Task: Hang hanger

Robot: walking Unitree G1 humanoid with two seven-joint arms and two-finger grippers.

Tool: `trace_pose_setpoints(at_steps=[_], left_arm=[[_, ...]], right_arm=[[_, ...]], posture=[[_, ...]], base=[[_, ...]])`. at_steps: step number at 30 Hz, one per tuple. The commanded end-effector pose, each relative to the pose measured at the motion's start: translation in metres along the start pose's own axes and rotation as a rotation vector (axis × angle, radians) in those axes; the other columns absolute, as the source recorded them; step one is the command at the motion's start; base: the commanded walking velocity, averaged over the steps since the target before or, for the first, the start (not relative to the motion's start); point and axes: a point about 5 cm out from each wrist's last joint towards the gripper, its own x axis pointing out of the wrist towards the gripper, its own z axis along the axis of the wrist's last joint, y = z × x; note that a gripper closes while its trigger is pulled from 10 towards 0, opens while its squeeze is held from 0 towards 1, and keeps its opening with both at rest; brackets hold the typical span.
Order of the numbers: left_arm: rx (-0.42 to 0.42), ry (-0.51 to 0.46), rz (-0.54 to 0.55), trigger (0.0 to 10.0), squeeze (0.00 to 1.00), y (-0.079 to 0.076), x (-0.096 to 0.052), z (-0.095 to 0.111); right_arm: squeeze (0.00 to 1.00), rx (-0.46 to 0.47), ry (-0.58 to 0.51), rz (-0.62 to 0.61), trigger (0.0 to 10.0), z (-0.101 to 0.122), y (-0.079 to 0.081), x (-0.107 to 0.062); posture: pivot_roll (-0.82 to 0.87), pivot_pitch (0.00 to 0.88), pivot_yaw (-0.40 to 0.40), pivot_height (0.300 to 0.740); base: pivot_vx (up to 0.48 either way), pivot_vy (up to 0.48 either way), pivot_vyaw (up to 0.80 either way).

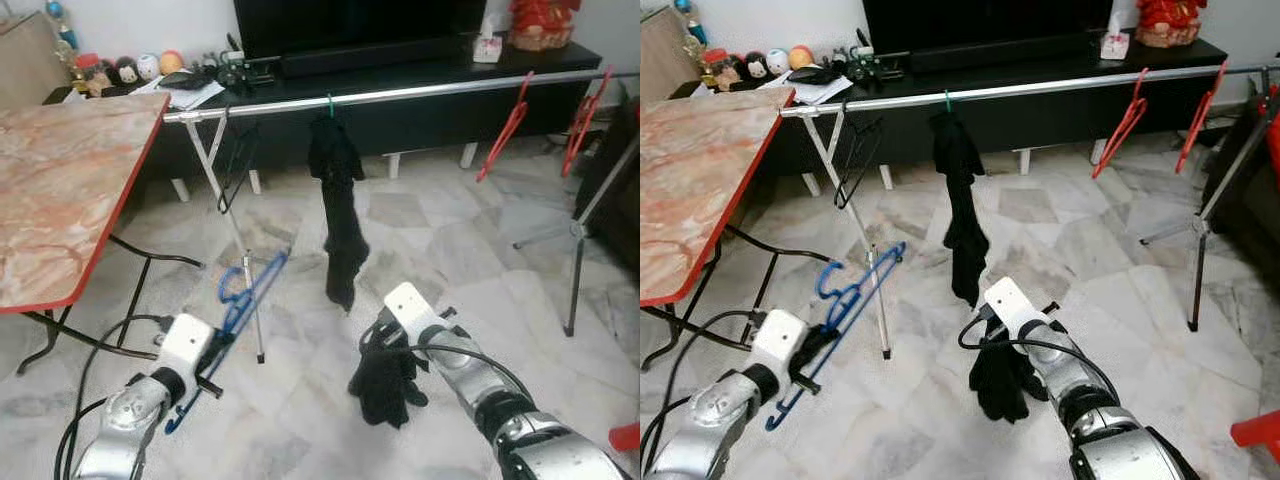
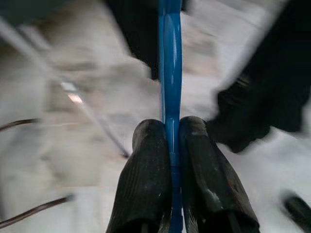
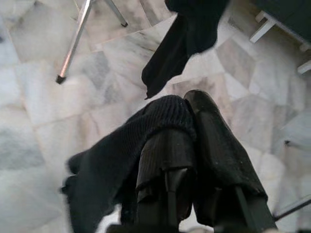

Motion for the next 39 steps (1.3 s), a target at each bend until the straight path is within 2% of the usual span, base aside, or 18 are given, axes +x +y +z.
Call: trace_pose_setpoints(at_steps=[1,6,11,13,24,25,30,34,39], left_arm=[[0.022,0.045,-0.062,10.0,0.00,-0.004,-0.003,0.000],[0.091,0.121,-0.150,10.0,0.00,-0.012,-0.006,0.001],[0.091,0.134,-0.161,10.0,0.00,-0.013,-0.008,0.002],[0.133,0.180,-0.372,10.0,0.00,-0.034,-0.017,0.012],[0.160,0.198,-0.561,10.0,0.00,-0.050,-0.023,0.024],[0.165,0.195,-0.567,10.0,0.00,-0.051,-0.023,0.025],[0.169,0.159,-0.407,10.0,0.00,-0.044,-0.006,0.034],[0.181,0.137,-0.321,10.0,0.00,-0.040,0.003,0.037],[0.179,0.131,-0.293,10.0,0.00,-0.041,0.009,0.040]], right_arm=[[0.00,-0.029,-0.055,-0.015,10.0,0.020,-0.004,0.003],[0.00,-0.030,-0.072,-0.004,10.0,0.027,-0.001,0.004],[0.00,-0.034,-0.072,-0.001,10.0,0.027,-0.001,0.004],[0.00,-0.085,-0.088,-0.003,10.0,0.033,0.004,0.005],[0.00,-0.077,-0.083,-0.004,10.0,0.035,0.005,0.006],[0.00,-0.077,-0.083,-0.004,10.0,0.035,0.006,0.006],[0.00,-0.077,-0.088,-0.002,10.0,0.036,0.007,0.006],[0.00,-0.077,-0.088,0.002,10.0,0.036,0.007,0.006],[0.00,-0.079,-0.091,0.005,10.0,0.037,0.008,0.006]], posture=[[-0.13,0.000,0.077,0.740],[-0.13,0.000,0.076,0.740],[-0.13,0.000,0.076,0.740],[-0.12,0.000,0.068,0.740],[-0.12,0.000,0.068,0.740],[-0.12,0.000,0.068,0.740],[-0.13,0.000,0.070,0.740],[-0.13,0.000,0.069,0.740],[-0.14,0.000,0.070,0.740]], base=[[0.000,0.000,0.00],[0.000,0.000,0.00],[0.000,0.000,0.00],[0.000,0.000,0.00],[0.000,0.000,0.00],[0.000,0.000,0.00],[0.000,0.000,0.00],[0.000,0.000,0.00],[0.000,0.000,0.00]])
